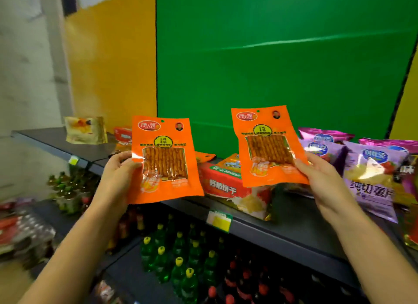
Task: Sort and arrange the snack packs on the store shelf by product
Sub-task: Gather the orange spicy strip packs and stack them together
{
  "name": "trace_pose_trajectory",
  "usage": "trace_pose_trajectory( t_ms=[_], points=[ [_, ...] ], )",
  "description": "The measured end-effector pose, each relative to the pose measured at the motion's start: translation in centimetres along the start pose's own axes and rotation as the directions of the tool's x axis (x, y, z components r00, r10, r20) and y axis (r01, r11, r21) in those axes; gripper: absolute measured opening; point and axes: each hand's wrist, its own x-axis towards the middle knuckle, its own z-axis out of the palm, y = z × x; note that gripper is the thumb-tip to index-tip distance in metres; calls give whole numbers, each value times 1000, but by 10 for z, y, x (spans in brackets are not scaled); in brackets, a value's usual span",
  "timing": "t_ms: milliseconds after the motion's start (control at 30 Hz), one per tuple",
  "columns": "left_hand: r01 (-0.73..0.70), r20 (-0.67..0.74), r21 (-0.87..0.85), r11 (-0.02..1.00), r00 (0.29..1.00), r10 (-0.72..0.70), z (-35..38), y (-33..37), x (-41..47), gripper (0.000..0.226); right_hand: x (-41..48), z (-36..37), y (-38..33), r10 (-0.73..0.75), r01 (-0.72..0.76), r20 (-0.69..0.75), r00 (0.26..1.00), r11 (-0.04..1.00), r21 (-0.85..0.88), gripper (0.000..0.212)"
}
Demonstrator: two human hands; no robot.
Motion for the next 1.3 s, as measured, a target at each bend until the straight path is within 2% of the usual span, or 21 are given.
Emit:
trace_pose_trajectory(
  t_ms=[133, 233, 400, 567, 833, 1133, 1300],
  points=[
    [49, 27, 59, 997, 998, -50, -53, -1, 33, 20, 13, 62, -7, -13, 13, 20, 1000, 1000, -28, 16],
    [78, 56, 75, 994, 995, -82, -84, -2, 59, 18, 23, 106, -16, 19, -19, 33, 999, 1000, 12, 17],
    [89, 118, 116, 989, 988, -103, -120, -12, 98, 19, 33, 161, -22, 58, -59, -11, 998, 998, -35, 17],
    [94, 178, 120, 988, 977, -114, -131, -24, 142, 27, 41, 197, -30, 10, -24, -89, 996, 988, -156, 18],
    [43, 310, 75, 996, 948, -64, -93, -41, 210, 25, 82, 219, -28, 67, -93, -108, 992, 960, -264, 24],
    [41, 511, 176, 984, 851, -127, -13, -53, 282, 30, 138, 224, -27, 78, -106, -95, 992, 929, -354, 24],
    [30, 575, 249, 968, 800, -173, 27, -70, 313, 16, 156, 231, -14, 126, -144, -71, 990, 886, -441, 17]
  ],
)
